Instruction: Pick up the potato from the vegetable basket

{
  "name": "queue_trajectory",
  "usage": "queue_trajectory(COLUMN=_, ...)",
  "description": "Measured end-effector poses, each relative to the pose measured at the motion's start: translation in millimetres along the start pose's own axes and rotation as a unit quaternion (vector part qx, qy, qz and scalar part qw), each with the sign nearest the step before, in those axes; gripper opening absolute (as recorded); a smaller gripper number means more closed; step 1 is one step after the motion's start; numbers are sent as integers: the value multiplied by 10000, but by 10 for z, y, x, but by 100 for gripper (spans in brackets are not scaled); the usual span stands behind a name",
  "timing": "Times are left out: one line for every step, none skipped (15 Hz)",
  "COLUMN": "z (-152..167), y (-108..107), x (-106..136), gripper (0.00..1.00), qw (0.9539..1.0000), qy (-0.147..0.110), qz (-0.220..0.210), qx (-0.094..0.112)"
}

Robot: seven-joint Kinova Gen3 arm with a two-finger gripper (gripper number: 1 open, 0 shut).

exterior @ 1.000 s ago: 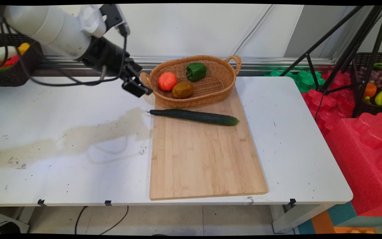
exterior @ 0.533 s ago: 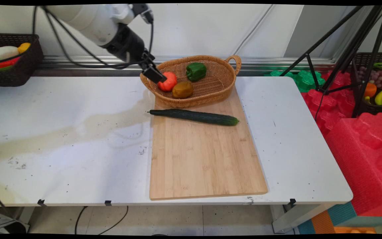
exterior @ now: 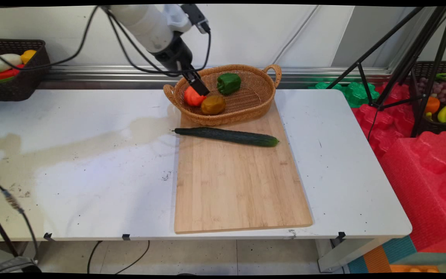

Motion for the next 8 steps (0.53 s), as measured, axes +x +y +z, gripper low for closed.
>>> queue_trajectory(z=122, y=-29, x=52, gripper=100, qw=10000, qy=-80, qz=-26, qx=-12)
queue_trajectory(z=242, y=-58, x=100, gripper=100, qw=9999, qy=-158, qz=-50, qx=-24)
queue_trajectory(z=345, y=-81, x=138, gripper=100, qw=9997, qy=-224, qz=-57, qx=-38)
queue_trajectory(z=462, y=-104, x=179, gripper=100, qw=9995, qy=-299, qz=-60, qx=-63)
queue_trajectory(z=576, y=-124, x=215, gripper=100, qw=9993, qy=-370, qz=-56, qx=-95)
queue_trajectory(z=674, y=-139, x=247, gripper=100, qw=9990, qy=-425, qz=-47, qx=-125)
queue_trajectory(z=780, y=-155, x=279, gripper=100, qw=9987, qy=-485, qz=-38, qx=-158)
queue_trajectory(z=866, y=-166, x=307, gripper=100, qw=9984, qy=-533, qz=-27, qx=-184)
